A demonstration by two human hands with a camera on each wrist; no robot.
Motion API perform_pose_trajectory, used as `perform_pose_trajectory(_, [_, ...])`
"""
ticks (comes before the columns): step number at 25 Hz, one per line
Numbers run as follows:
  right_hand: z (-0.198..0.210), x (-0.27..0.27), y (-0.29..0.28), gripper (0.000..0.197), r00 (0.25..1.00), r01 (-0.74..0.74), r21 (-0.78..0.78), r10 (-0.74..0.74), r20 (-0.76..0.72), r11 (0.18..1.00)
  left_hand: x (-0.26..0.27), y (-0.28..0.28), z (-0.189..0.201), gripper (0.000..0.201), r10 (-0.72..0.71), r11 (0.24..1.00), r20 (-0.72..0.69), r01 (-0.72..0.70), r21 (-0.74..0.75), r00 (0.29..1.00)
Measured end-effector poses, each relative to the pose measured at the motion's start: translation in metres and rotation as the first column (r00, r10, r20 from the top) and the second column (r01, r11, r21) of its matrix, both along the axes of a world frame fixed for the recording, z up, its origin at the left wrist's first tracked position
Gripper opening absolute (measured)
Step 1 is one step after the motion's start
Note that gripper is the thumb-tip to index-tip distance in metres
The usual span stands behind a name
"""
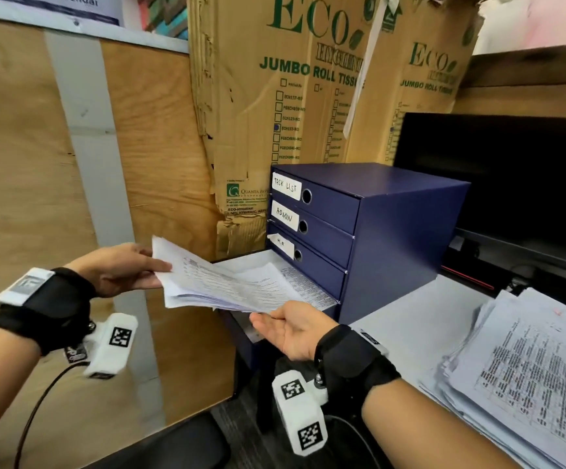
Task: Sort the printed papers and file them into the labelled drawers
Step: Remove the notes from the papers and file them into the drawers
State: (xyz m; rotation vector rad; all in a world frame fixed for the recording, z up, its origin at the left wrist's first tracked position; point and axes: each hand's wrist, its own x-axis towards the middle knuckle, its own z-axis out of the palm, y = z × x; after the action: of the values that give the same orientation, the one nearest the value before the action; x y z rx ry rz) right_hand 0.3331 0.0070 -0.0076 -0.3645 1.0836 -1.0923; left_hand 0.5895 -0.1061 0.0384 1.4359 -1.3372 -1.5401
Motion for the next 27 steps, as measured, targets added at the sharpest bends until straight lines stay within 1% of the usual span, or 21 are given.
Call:
perform_pose_trajectory(2, [-0.001,-0.009,0.0,0.031,0.993,0.1,-0.029,-0.098,0.064,0.995,-0.023,-0.004,-0.003,0.021,-0.01,1.0,0.004,0.01,0.002,1.0])
perform_pose_trajectory(4, [-0.001,-0.019,0.001,0.037,0.97,0.212,-0.079,-0.2,0.14,0.974,-0.051,-0.005,-0.009,0.022,-0.015,1.0,0.003,0.015,0.007,1.0])
perform_pose_trajectory(6, [0.002,-0.029,0.006,0.045,0.959,0.255,-0.128,-0.234,0.162,0.958,-0.08,-0.008,-0.017,0.025,-0.018,1.0,0.015,0.017,0.019,1.0])
perform_pose_trajectory(7, [0.005,-0.032,0.01,0.046,0.967,0.24,-0.16,-0.221,0.125,0.958,-0.094,-0.009,-0.022,0.028,-0.021,0.999,0.012,0.021,0.027,1.0])
perform_pose_trajectory(9, [0.007,-0.039,0.018,0.046,0.977,0.208,-0.207,-0.212,0.001,0.956,-0.122,-0.013,-0.03,0.031,-0.05,0.998,0.018,0.049,0.039,0.999])
perform_pose_trajectory(11, [0.007,-0.05,0.022,0.046,0.967,0.177,-0.247,-0.215,-0.134,0.953,-0.143,-0.015,-0.037,0.027,-0.07,0.997,0.055,0.069,0.029,0.996])
perform_pose_trajectory(13, [0.008,-0.06,0.024,0.041,0.927,0.123,-0.261,-0.205,-0.315,0.957,-0.156,-0.019,-0.042,0.014,-0.113,0.993,0.135,0.114,0.001,0.984])
perform_pose_trajectory(14, [0.008,-0.064,0.025,0.039,0.889,0.092,-0.263,-0.198,-0.414,0.96,-0.16,-0.022,-0.045,0.014,-0.135,0.99,0.206,0.141,-0.015,0.969])
perform_pose_trajectory(16, [0.008,-0.068,0.025,0.042,0.81,0.039,-0.286,-0.198,-0.551,0.957,-0.165,-0.027,-0.047,0.018,-0.164,0.979,0.38,0.196,-0.046,0.91])
perform_pose_trajectory(17, [0.007,-0.068,0.023,0.045,0.782,0.025,-0.303,-0.208,-0.588,0.953,-0.164,-0.027,-0.048,0.021,-0.174,0.968,0.487,0.239,-0.075,0.856])
perform_pose_trajectory(19, [0.006,-0.068,0.019,0.042,0.732,0.013,-0.341,-0.241,-0.637,0.94,-0.158,-0.026,-0.046,0.027,-0.117,0.94,0.688,0.304,-0.156,0.716])
perform_pose_trajectory(20, [0.005,-0.068,0.016,0.038,0.697,0.008,-0.372,-0.272,-0.664,0.928,-0.153,-0.024,-0.045,0.031,-0.07,0.913,0.776,0.354,-0.204,0.627])
perform_pose_trajectory(21, [0.006,-0.068,0.015,0.034,0.645,-0.002,-0.419,-0.319,-0.694,0.908,-0.148,-0.022,-0.045,0.035,-0.021,0.899,0.813,0.367,-0.24,0.582])
perform_pose_trajectory(22, [0.008,-0.068,0.013,0.03,0.571,-0.017,-0.488,-0.392,-0.721,0.873,-0.142,-0.024,-0.043,0.035,0.011,0.888,0.827,0.374,-0.267,0.563])
perform_pose_trajectory(23, [0.013,-0.068,0.013,0.027,0.469,-0.048,-0.573,-0.488,-0.736,0.818,-0.133,-0.024,-0.042,0.032,0.052,0.881,0.806,0.353,-0.315,0.59])
perform_pose_trajectory(24, [0.02,-0.07,0.012,0.025,0.338,-0.103,-0.653,-0.591,-0.733,0.75,-0.122,-0.025,-0.04,0.027,0.1,0.876,0.775,0.313,-0.366,0.624])
perform_pose_trajectory(25, [0.028,-0.073,0.012,0.025,0.183,-0.18,-0.71,-0.686,-0.704,0.681,-0.11,-0.026,-0.039,0.023,0.142,0.884,0.73,0.247,-0.398,0.668])
perform_pose_trajectory(26, [0.037,-0.076,0.01,0.026,0.027,-0.264,-0.751,-0.774,-0.632,0.604,-0.099,-0.027,-0.039,0.022,0.164,0.897,0.709,0.196,-0.397,0.686])
perform_pose_trajectory(27, [0.046,-0.081,0.006,0.029,-0.098,-0.341,-0.772,-0.837,-0.538,0.536,-0.089,-0.027,-0.042,0.024,0.163,0.918,0.674,0.14,-0.372,0.72])
